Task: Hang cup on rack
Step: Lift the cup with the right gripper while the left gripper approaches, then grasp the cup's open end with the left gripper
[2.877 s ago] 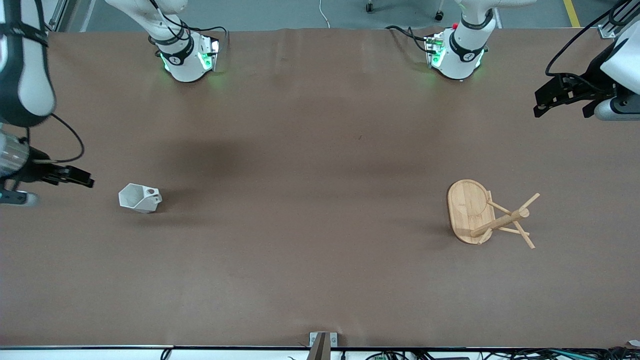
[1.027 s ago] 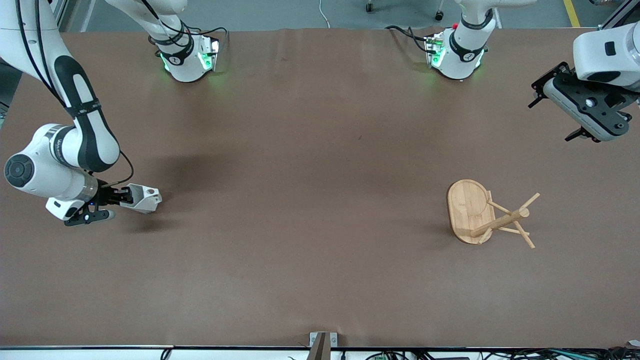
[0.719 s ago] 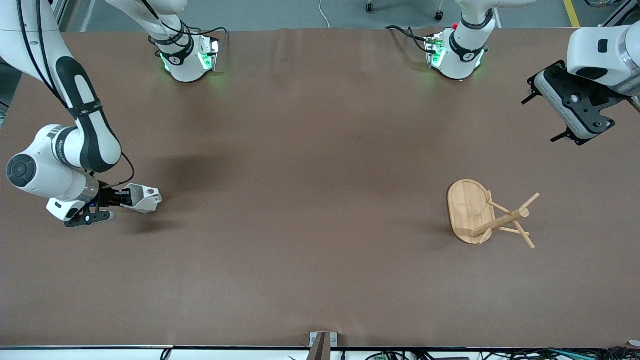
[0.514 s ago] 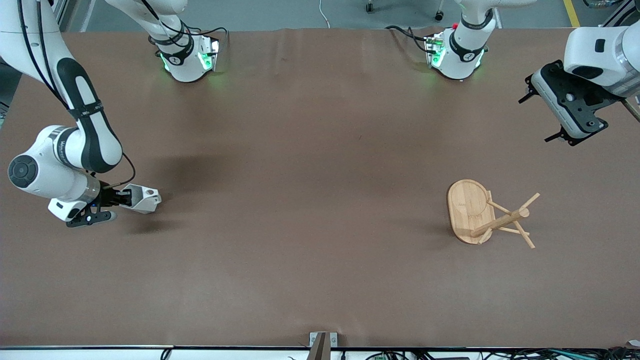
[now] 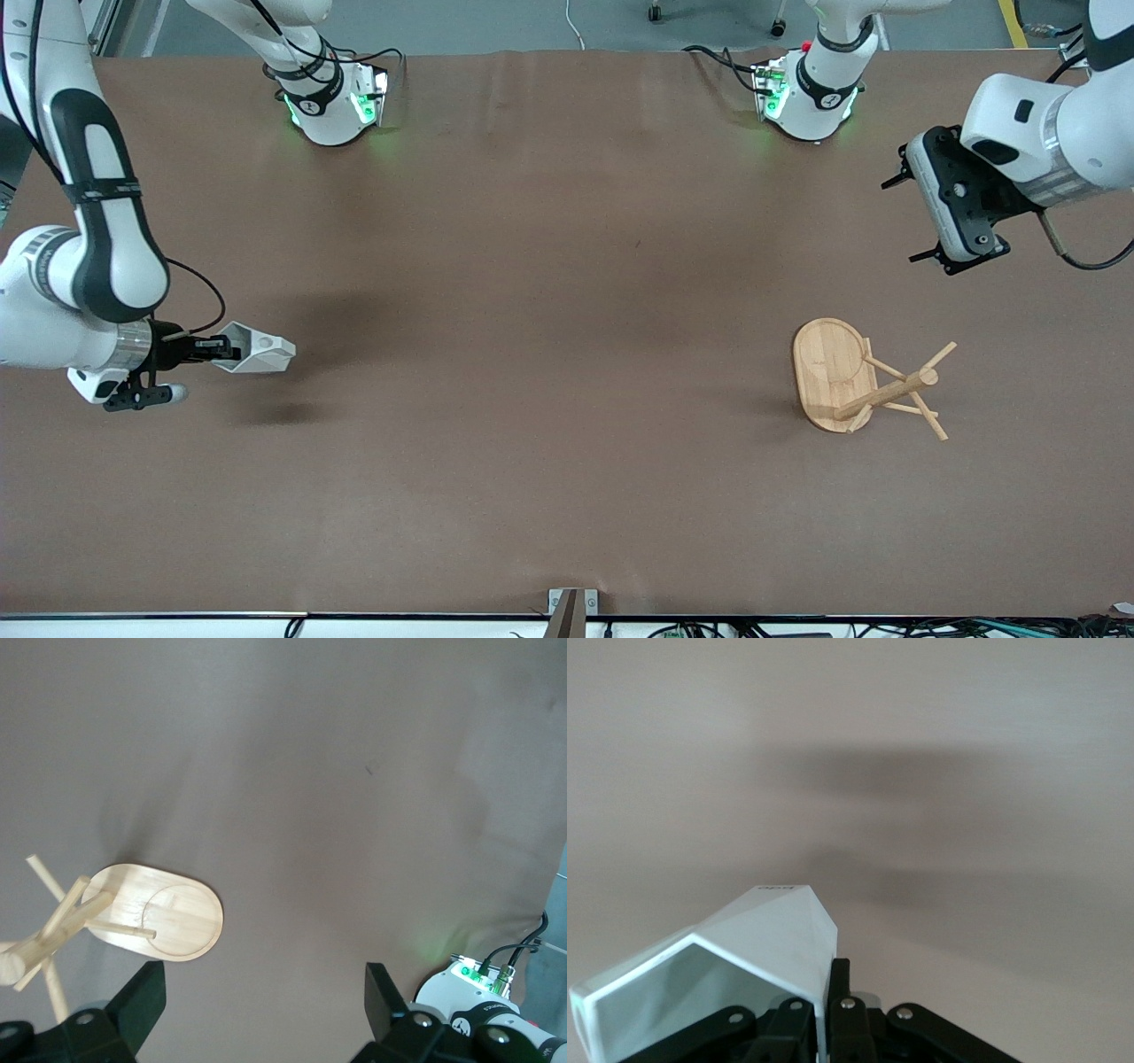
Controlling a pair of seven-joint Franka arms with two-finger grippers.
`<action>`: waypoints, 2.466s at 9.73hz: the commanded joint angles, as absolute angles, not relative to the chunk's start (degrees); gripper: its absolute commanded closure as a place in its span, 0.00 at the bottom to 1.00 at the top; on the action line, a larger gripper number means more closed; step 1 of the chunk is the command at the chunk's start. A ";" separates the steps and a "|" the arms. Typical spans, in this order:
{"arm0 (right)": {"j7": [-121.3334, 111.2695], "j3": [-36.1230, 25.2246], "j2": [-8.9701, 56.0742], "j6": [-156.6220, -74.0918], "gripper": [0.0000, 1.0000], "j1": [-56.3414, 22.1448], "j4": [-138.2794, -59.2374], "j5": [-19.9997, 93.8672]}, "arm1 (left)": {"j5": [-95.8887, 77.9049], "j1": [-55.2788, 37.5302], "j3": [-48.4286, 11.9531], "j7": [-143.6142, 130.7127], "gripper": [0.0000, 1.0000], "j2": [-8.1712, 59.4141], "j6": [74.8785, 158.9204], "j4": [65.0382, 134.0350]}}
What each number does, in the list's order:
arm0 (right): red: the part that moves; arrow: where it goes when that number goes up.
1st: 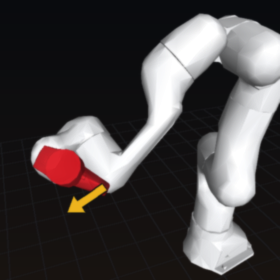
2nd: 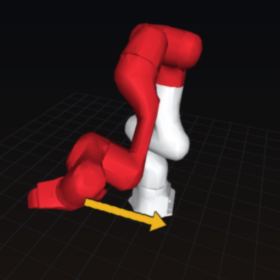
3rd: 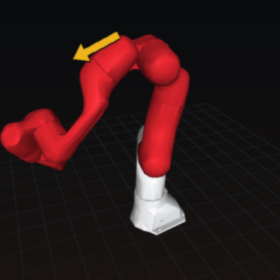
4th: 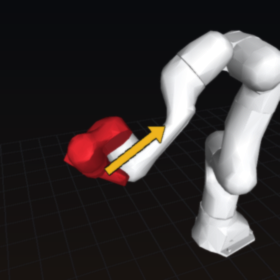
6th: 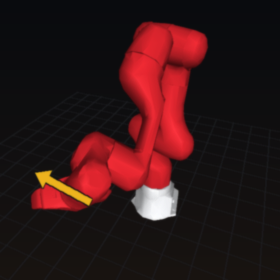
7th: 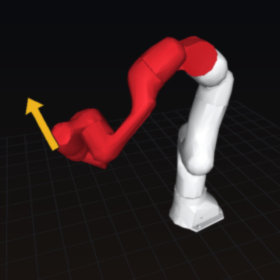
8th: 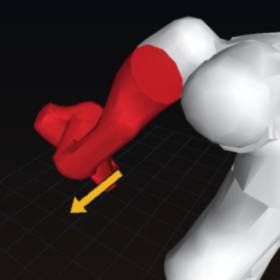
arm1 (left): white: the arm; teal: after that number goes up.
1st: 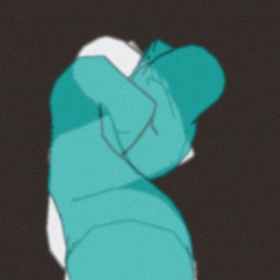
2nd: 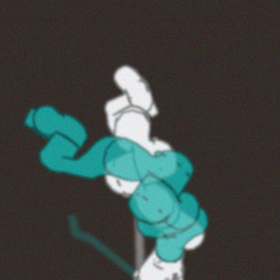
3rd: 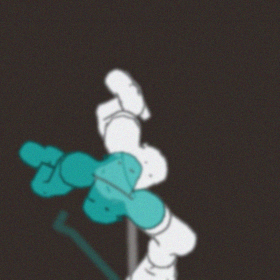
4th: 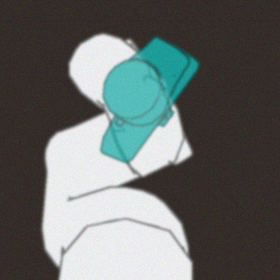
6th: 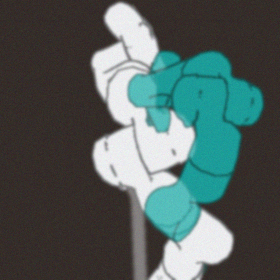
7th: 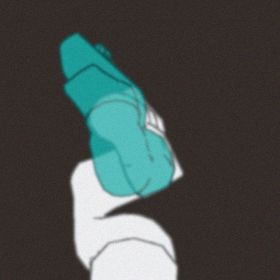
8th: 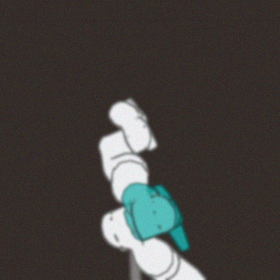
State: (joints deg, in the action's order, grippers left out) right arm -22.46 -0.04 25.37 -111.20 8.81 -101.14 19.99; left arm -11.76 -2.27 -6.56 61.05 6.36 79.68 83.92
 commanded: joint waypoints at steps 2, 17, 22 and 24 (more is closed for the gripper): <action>-20.66 0.26 25.22 -106.70 1.00 2.23 -101.33 46.92 | -15.98 -2.20 -6.68 61.53 0.01 8.61 79.28 85.08; -15.20 10.80 23.03 -131.30 1.00 -30.94 -102.57 107.93 | -20.57 -11.34 -12.11 58.79 0.00 21.68 86.20 74.65; -16.52 11.34 22.59 -131.40 1.00 -31.38 -102.31 108.71 | -20.74 -11.34 -15.72 65.21 0.00 23.55 89.48 74.35; -16.52 11.16 22.59 -131.40 0.99 -31.29 -102.22 108.90 | -20.66 -11.34 -16.61 66.70 0.00 24.16 86.85 74.44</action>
State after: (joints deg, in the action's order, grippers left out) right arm -15.22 10.79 24.21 -131.17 -31.62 -101.08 106.84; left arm -20.31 -11.36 -16.33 64.40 22.23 88.35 74.53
